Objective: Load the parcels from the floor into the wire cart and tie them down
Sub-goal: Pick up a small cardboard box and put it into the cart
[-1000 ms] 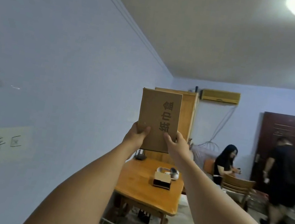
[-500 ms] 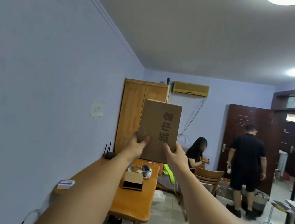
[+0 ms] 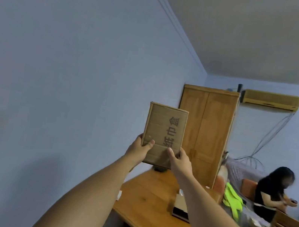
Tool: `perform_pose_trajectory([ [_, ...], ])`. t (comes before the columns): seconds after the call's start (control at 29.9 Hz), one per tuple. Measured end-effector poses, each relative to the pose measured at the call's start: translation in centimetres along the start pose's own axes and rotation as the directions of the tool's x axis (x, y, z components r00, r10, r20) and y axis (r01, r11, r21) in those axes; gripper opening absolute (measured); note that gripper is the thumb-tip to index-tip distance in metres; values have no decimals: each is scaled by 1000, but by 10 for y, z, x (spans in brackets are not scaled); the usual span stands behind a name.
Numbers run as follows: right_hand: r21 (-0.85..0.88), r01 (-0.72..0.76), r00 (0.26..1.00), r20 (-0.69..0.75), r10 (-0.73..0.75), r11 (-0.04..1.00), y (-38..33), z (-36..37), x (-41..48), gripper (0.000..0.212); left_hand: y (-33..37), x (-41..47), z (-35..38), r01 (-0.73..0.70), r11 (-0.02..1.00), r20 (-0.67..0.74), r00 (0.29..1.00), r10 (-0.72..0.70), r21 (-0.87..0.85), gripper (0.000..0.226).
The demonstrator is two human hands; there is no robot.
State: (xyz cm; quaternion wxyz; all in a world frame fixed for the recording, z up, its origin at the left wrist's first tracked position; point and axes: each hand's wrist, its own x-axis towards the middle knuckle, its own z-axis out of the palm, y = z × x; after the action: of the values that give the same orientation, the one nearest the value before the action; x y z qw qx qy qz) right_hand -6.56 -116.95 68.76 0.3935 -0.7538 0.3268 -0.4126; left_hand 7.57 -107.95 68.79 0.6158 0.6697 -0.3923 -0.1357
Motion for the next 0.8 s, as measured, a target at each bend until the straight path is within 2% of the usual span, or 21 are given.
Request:
perform_pose_trajectory([
  [0.13,72,64,980,181,-76,995,-14,90,37,48,-36,28,-72,61,998,-184,981,-55,25,50],
  [0.3,192,150,892,396,-216,970,-36,193,60,46,-68,27,-158,130,991,-429,898,-102,35,49],
  [0.53,330,104,652,690,-315,938,-36,305,28,50,-122,-30,-230,261,965,-709,682,-179,8,46],
  [0.7,321,73,484,817,-315,944,-6,356,-22,53,-181,-92,-252,340,939,-787,566,-246,-49,52],
  [0.8,289,35,414,867,-277,957,24,386,-59,52,-218,-130,-252,397,913,-815,496,-301,-96,54],
])
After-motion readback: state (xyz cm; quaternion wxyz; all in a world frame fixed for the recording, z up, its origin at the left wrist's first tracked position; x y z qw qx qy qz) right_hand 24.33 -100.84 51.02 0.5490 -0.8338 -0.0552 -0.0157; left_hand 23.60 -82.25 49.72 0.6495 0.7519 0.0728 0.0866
